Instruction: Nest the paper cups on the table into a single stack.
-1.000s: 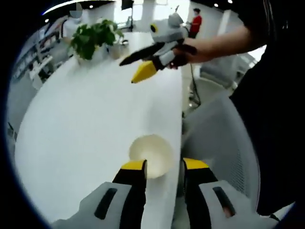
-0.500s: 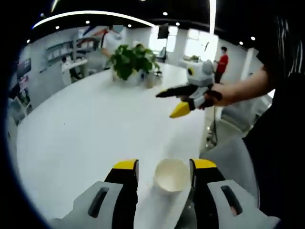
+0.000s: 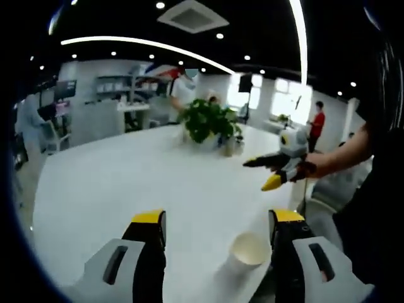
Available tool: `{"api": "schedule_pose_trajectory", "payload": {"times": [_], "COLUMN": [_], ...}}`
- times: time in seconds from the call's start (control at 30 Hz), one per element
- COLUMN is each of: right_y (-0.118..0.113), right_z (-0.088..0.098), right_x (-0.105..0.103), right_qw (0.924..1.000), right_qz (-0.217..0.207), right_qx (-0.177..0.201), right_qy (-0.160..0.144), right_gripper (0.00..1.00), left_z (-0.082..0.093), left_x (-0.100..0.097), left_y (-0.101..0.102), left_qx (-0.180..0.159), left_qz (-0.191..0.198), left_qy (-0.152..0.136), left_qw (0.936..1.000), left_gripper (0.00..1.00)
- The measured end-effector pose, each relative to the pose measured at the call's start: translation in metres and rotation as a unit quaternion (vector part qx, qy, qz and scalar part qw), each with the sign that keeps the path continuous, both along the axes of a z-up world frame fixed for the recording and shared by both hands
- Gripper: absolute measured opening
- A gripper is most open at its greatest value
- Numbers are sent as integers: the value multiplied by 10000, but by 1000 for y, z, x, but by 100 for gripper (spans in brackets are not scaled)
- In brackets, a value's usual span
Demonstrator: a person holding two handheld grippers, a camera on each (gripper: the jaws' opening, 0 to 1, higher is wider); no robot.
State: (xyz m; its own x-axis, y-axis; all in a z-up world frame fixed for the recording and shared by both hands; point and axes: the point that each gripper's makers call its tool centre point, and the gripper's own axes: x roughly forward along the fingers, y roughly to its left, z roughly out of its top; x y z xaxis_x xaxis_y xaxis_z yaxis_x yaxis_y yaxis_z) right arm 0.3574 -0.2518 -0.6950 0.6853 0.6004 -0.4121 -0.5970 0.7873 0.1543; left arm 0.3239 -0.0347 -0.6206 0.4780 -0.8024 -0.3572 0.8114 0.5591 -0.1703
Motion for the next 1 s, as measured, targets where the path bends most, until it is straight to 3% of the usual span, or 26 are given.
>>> {"api": "schedule_pose_trajectory", "payload": {"times": [0.3,0.57,0.8,1.0], "right_y": [-2,2,22,43], "right_z": [13,13,3,-14], "right_x": [-9,-20,-47,-77], "right_qw": [9998,9995,9932,9768], "right_qz": [-29,154,1024,1905], "right_qx": [-92,-202,-444,-853], "right_qy": [-146,-206,-339,-472], "right_gripper": [99,99,99,96], "left_z": [12,6,-22,-49], "left_x": [4,-3,-26,-39], "left_y": [26,32,29,32], "left_qx": [-114,-75,247,529], "left_qz": [268,299,-114,-315], "left_qy": [-317,-362,-309,-212], "left_qw": [9991,9989,9992,9979], "left_gripper": [81,85,87,86]}}
